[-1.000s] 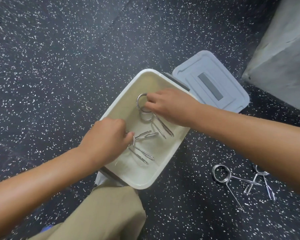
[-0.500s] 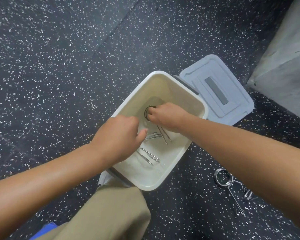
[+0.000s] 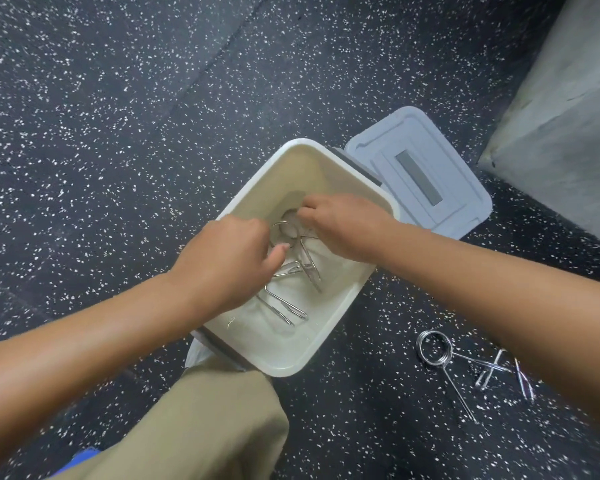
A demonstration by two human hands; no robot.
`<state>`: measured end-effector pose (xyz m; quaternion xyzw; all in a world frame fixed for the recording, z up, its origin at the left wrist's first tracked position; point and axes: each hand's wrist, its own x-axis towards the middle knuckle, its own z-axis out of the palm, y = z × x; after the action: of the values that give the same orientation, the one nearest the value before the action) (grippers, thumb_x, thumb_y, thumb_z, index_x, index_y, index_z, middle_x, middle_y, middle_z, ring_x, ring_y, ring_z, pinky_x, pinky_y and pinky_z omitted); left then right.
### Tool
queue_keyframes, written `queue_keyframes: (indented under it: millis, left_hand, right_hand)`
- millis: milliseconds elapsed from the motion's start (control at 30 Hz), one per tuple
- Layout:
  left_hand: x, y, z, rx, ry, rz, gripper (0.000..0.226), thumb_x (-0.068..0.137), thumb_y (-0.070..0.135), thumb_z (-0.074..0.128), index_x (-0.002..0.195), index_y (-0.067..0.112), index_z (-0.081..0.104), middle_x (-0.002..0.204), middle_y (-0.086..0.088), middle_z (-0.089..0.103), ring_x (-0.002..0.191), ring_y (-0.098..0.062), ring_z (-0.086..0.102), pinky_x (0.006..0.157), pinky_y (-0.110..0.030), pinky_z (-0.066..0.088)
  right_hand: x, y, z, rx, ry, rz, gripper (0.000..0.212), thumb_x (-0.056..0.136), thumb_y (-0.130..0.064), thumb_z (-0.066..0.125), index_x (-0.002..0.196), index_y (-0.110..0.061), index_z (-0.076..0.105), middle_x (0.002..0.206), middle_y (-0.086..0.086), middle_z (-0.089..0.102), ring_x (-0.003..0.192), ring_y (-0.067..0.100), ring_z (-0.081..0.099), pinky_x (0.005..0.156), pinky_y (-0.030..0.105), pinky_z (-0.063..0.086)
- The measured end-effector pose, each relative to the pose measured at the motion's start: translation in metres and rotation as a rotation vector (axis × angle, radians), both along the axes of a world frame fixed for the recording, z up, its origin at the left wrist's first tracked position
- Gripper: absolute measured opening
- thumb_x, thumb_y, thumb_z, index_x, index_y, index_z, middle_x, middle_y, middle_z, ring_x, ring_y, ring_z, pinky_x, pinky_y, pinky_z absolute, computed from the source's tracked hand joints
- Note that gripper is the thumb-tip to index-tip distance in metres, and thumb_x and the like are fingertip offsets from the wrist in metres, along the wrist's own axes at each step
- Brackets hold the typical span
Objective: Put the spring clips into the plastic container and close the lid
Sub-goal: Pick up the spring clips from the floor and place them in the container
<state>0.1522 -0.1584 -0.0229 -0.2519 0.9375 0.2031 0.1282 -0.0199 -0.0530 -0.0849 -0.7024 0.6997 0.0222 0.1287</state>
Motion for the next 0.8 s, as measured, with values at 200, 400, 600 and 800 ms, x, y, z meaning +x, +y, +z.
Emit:
queue_keyframes:
  millis: [200, 400, 600, 800]
  left_hand:
    - [-0.021, 0.018, 0.002, 0.005, 0.057, -0.076, 0.045, 0.096, 0.048, 0.048, 0.069, 0.012, 0.056, 0.062, -0.006, 0.06, 0.064, -0.03, 0.058, 0.06, -0.039, 0.051]
    - [-0.042, 0.047, 0.0, -0.011, 0.081, -0.163, 0.051, 0.095, 0.049, 0.047, 0.069, 0.008, 0.061, 0.06, -0.006, 0.061, 0.057, -0.025, 0.058, 0.056, -0.039, 0.054]
    - [-0.068, 0.09, 0.005, 0.001, 0.071, -0.27, 0.05, 0.097, 0.052, 0.045, 0.071, 0.012, 0.061, 0.064, -0.006, 0.062, 0.061, -0.024, 0.059, 0.055, -0.037, 0.053]
    - [-0.091, 0.141, -0.011, 0.033, 0.073, -0.475, 0.042, 0.096, 0.054, 0.042, 0.077, 0.018, 0.053, 0.072, -0.002, 0.062, 0.067, -0.026, 0.059, 0.06, -0.038, 0.048]
  right_hand:
    - [-0.023, 0.042, 0.038, -0.206, -0.07, -0.153, 0.013, 0.082, 0.001, 0.061, 0.09, -0.008, 0.065, 0.085, 0.007, 0.063, 0.064, 0.031, 0.055, 0.046, 0.029, 0.032]
    - [-0.045, 0.114, 0.062, -0.221, -0.093, -0.322, 0.008, 0.089, -0.009, 0.062, 0.095, -0.01, 0.067, 0.094, 0.006, 0.065, 0.077, 0.032, 0.061, 0.055, 0.041, 0.051]
    - [-0.058, 0.191, 0.06, -0.128, -0.046, -0.385, 0.006, 0.087, -0.011, 0.066, 0.092, -0.013, 0.065, 0.09, 0.003, 0.063, 0.074, 0.028, 0.06, 0.056, 0.032, 0.041]
    - [-0.063, 0.268, 0.049, -0.026, -0.08, -0.524, 0.005, 0.09, -0.02, 0.061, 0.094, -0.018, 0.064, 0.089, -0.002, 0.062, 0.075, 0.021, 0.059, 0.061, 0.032, 0.048]
